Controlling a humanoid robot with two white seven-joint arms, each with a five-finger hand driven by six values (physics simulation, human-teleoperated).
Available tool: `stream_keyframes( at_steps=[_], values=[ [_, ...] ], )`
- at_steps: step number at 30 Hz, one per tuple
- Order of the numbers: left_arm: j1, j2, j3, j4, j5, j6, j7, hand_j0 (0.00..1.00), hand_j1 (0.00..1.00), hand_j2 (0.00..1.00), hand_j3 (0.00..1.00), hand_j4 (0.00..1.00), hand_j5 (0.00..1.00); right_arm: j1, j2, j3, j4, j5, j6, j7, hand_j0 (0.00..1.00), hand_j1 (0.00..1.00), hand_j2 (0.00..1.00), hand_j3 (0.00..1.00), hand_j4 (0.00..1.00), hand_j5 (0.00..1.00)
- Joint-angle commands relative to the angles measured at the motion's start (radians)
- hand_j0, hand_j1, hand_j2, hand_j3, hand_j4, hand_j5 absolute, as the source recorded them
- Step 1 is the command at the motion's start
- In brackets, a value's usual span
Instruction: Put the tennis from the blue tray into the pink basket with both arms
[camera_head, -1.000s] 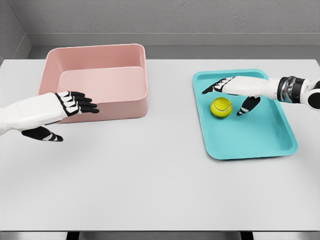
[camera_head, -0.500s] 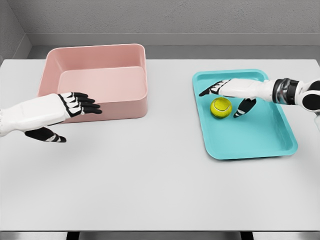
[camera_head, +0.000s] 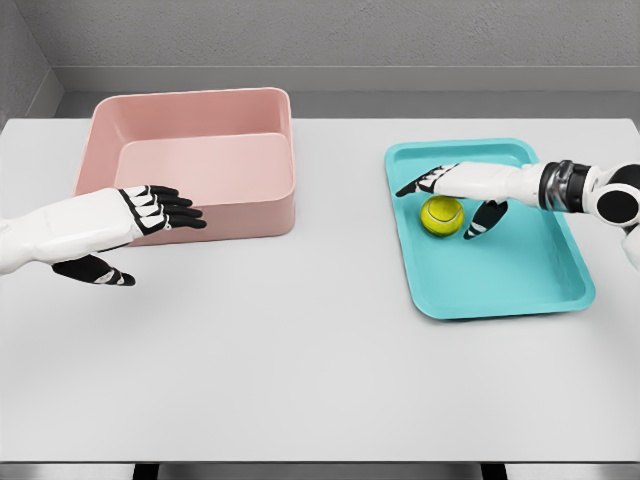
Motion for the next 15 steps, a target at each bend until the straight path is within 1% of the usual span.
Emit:
stream_keyframes(
  at_steps=[1, 15],
  values=[
    [0.000, 0.001, 0.000, 0.000, 0.007, 0.001, 0.000, 1.00, 1.00, 1.00, 1.00, 1.00, 1.00, -0.002, 0.000, -0.001, 0.001, -0.007, 0.003, 0.000, 1.00, 1.00, 1.00, 1.00, 1.00, 1.00],
    [0.002, -0.003, -0.002, 0.000, 0.007, 0.001, 0.002, 1.00, 1.00, 1.00, 1.00, 1.00, 1.00, 0.003, 0.001, -0.001, 0.009, -0.003, 0.003, 0.000, 0.99, 0.99, 0.99, 0.99, 0.99, 0.99]
  ],
)
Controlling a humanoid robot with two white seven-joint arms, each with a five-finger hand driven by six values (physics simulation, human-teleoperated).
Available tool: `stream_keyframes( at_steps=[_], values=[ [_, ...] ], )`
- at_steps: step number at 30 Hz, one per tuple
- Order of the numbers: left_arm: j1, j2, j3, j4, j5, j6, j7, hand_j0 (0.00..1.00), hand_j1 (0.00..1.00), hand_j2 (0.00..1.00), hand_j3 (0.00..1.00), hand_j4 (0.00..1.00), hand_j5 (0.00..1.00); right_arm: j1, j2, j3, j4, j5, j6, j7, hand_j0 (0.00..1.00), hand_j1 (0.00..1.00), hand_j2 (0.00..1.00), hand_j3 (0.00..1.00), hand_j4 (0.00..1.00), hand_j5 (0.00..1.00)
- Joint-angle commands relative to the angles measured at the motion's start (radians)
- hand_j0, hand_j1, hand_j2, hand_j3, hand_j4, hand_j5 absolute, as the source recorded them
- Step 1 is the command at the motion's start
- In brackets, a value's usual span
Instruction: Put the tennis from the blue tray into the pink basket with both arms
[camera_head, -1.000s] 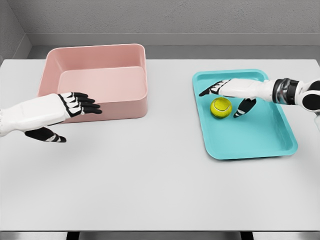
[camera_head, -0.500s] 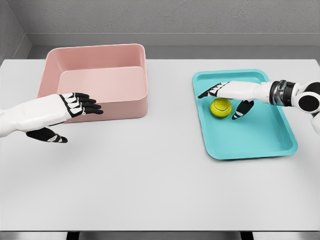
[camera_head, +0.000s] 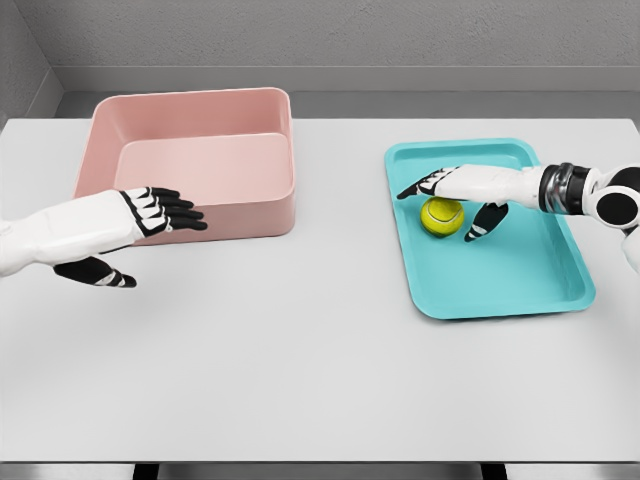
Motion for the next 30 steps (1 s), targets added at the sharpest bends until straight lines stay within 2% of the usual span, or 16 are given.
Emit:
stream_keyframes(
  at_steps=[1, 30],
  values=[
    [0.000, 0.000, 0.000, 0.000, 0.007, 0.001, 0.001, 1.00, 1.00, 1.00, 1.00, 1.00, 1.00, 0.000, -0.001, -0.001, 0.000, -0.006, 0.003, 0.000, 0.99, 0.99, 0.99, 0.99, 0.99, 0.99],
    [0.008, 0.000, -0.007, 0.000, 0.007, 0.001, 0.001, 1.00, 1.00, 1.00, 1.00, 1.00, 1.00, 0.017, -0.002, -0.001, 0.005, -0.003, 0.003, 0.000, 1.00, 1.00, 1.00, 1.00, 1.00, 1.00]
  ],
)
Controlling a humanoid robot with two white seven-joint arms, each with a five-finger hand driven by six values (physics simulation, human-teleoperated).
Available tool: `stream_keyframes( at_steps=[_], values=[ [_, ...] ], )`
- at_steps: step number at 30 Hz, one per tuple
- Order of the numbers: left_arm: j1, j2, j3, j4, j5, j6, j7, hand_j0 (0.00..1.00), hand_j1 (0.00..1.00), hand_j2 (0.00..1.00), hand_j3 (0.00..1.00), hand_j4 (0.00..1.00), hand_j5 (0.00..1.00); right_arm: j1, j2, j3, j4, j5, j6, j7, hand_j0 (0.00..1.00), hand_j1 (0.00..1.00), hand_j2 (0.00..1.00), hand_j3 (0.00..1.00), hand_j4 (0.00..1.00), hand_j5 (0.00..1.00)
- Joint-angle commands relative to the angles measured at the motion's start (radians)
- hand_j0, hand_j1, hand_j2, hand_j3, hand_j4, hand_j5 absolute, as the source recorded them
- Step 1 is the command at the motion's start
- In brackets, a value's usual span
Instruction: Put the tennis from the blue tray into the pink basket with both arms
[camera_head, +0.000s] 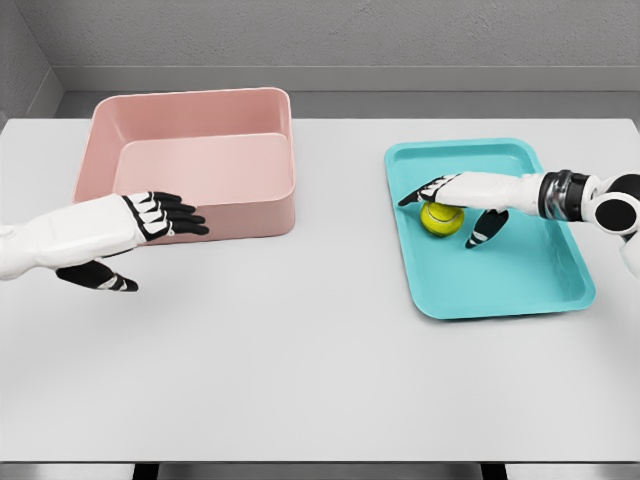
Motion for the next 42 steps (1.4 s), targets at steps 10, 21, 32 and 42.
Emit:
stream_keyframes(
  at_steps=[10, 21, 32, 42],
  values=[
    [0.005, 0.003, 0.001, 0.000, 0.007, 0.001, 0.001, 1.00, 1.00, 1.00, 1.00, 1.00, 1.00, 0.000, 0.002, -0.001, 0.007, -0.006, 0.003, 0.000, 0.83, 0.83, 0.83, 0.83, 0.83, 0.83],
    [0.006, 0.004, 0.003, 0.001, 0.006, 0.001, 0.002, 1.00, 1.00, 1.00, 1.00, 1.00, 1.00, 0.008, 0.008, -0.004, 0.014, -0.006, 0.003, 0.000, 0.69, 0.69, 0.69, 0.69, 0.69, 0.69],
    [0.005, 0.004, 0.006, 0.000, 0.009, 0.001, 0.002, 1.00, 1.00, 1.00, 1.00, 1.00, 1.00, 0.008, 0.007, -0.009, 0.011, -0.006, 0.003, 0.000, 0.55, 0.55, 0.55, 0.55, 0.55, 0.55],
    [0.006, 0.012, 0.004, 0.000, 0.016, 0.001, 0.002, 1.00, 1.00, 1.00, 1.00, 1.00, 1.00, -0.012, 0.001, -0.013, -0.013, -0.013, 0.003, 0.000, 0.56, 0.56, 0.56, 0.56, 0.56, 0.56]
  ],
)
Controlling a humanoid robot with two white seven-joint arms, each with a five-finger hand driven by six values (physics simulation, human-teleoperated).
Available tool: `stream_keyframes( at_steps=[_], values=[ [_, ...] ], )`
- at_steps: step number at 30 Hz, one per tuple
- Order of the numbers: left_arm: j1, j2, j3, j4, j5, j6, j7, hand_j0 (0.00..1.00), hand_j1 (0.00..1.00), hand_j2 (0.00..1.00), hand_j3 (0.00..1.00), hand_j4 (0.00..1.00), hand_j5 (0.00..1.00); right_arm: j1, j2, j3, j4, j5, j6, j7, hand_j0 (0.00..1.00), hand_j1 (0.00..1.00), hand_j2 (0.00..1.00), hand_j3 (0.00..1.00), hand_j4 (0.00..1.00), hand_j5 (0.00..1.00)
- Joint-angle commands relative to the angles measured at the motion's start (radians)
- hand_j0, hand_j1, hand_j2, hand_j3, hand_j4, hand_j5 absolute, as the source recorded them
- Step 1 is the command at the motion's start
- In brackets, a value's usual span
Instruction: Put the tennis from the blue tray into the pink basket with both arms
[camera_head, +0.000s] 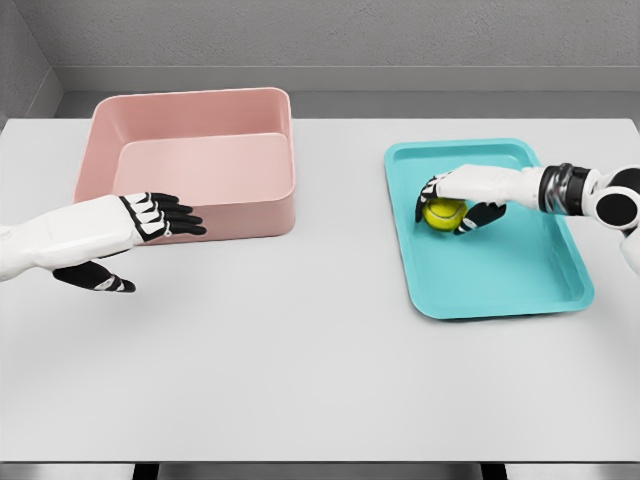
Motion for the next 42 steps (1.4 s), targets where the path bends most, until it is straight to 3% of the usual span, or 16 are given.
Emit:
stream_keyframes(
  at_steps=[1, 18, 26, 42],
  values=[
    [0.000, 0.003, 0.001, 0.000, 0.010, 0.001, 0.000, 1.00, 1.00, 1.00, 1.00, 1.00, 1.00, -0.002, -0.004, -0.002, -0.010, -0.010, 0.003, -0.001, 0.56, 0.56, 0.56, 0.56, 0.56, 0.56],
    [0.002, 0.016, -0.001, 0.003, 0.020, 0.001, 0.002, 1.00, 1.00, 1.00, 1.00, 1.00, 1.00, -0.002, -0.051, -0.039, -0.131, -0.043, 0.003, -0.001, 0.56, 0.56, 0.56, 0.56, 0.56, 0.56],
    [0.003, 0.020, -0.001, 0.005, 0.020, 0.001, 0.000, 1.00, 1.00, 1.00, 1.00, 1.00, 1.00, -0.003, -0.068, -0.047, -0.237, -0.050, 0.003, -0.001, 0.56, 0.56, 0.56, 0.56, 0.56, 0.56],
    [0.003, 0.022, -0.002, 0.005, 0.021, 0.001, 0.000, 1.00, 1.00, 1.00, 1.00, 1.00, 1.00, -0.012, 0.012, -0.037, -0.303, -0.054, 0.003, -0.001, 0.56, 0.56, 0.56, 0.56, 0.56, 0.56]
  ],
)
